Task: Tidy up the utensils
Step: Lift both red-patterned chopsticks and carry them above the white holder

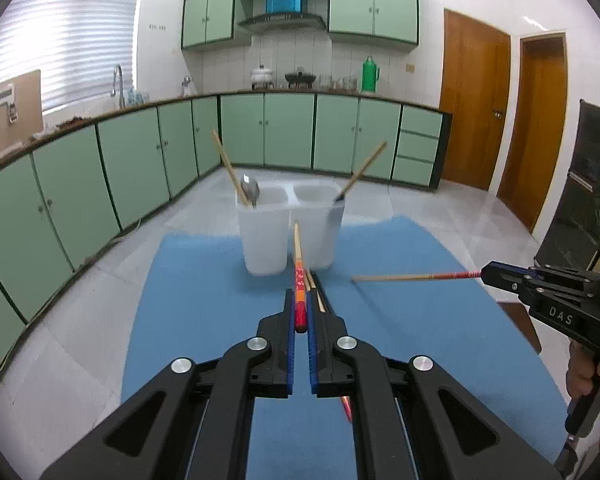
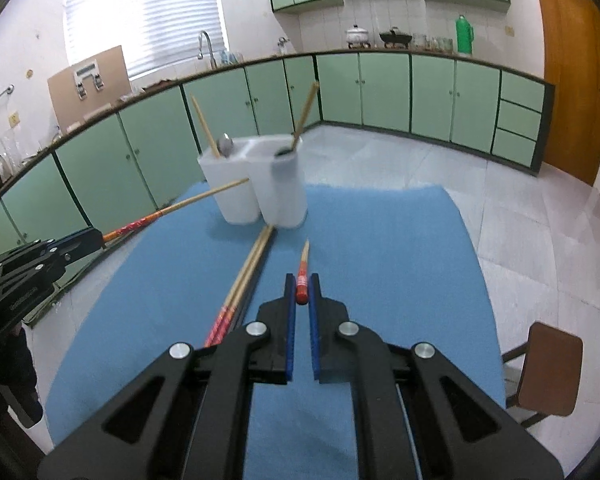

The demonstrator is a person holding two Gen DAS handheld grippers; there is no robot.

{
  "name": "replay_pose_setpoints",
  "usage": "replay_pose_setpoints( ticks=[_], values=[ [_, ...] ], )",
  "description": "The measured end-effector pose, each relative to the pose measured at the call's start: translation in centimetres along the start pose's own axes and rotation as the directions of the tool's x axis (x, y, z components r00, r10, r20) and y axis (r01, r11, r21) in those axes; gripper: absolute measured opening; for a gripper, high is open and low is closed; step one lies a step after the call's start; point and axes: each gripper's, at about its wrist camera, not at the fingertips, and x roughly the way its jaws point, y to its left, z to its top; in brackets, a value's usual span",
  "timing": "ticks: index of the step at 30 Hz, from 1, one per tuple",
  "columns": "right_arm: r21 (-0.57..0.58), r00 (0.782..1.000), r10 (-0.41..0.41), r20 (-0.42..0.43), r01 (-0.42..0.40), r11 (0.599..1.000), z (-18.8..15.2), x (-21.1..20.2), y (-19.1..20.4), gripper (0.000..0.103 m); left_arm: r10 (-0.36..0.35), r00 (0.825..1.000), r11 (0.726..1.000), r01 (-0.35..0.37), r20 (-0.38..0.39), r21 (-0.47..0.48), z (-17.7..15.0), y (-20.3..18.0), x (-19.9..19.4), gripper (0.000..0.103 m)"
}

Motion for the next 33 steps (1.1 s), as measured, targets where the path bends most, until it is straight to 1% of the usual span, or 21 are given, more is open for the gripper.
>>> replay_pose_setpoints(
  ticks=[3, 6, 11, 20, 25, 29, 33],
  values=[
    [-0.012, 1.000, 0.010, 0.028, -0.009, 1.000, 1.3, -0.7, 0.1, 0.005, 0.001, 1.000, 1.000, -0.001, 0.030, 0.014, 1.0, -0.2, -0.5, 0.005],
    [-0.013, 0.999, 0.019, 0.048, -0.018, 1.000, 2.3, -1.4, 0.0, 0.005, -0.032, 0.999, 0.999, 0.031, 0.035, 0.023, 1.9, -0.2, -0.7, 0.005],
    [-0.007, 0.995, 0.036, 0.088, -0.035, 0.999, 4.1, -2.3, -0.4, 0.005, -0.030, 0.998, 0.999, 0.028, 0.054, 0.032, 2.3, -0.1, -1.3, 0.005],
    [-0.017, 0.995, 0.038, 0.094, -0.037, 0.999, 4.7, -2.2, -0.2, 0.005, -0.044, 0.997, 0.999, 0.042, 0.064, 0.032, 2.6, 0.2, -1.2, 0.005],
    [-0.041, 0.992, 0.067, 0.109, -0.063, 0.997, 6.3, -2.3, 0.0, 0.005, -0.048, 0.995, 0.999, 0.046, 0.086, 0.029, 3.6, 1.0, -0.8, 0.005],
    [-0.060, 0.989, 0.091, 0.117, -0.084, 0.995, 8.5, -2.1, 0.2, 0.005, -0.060, 0.994, 0.998, 0.059, 0.091, 0.020, 4.8, 1.5, -0.2, 0.005],
    [-0.086, 0.986, 0.118, 0.122, -0.108, 0.990, 10.4, -1.9, 0.8, 0.005, -0.060, 0.992, 0.998, 0.056, 0.112, 0.041, 5.8, 1.3, -0.4, 0.005]
  ],
)
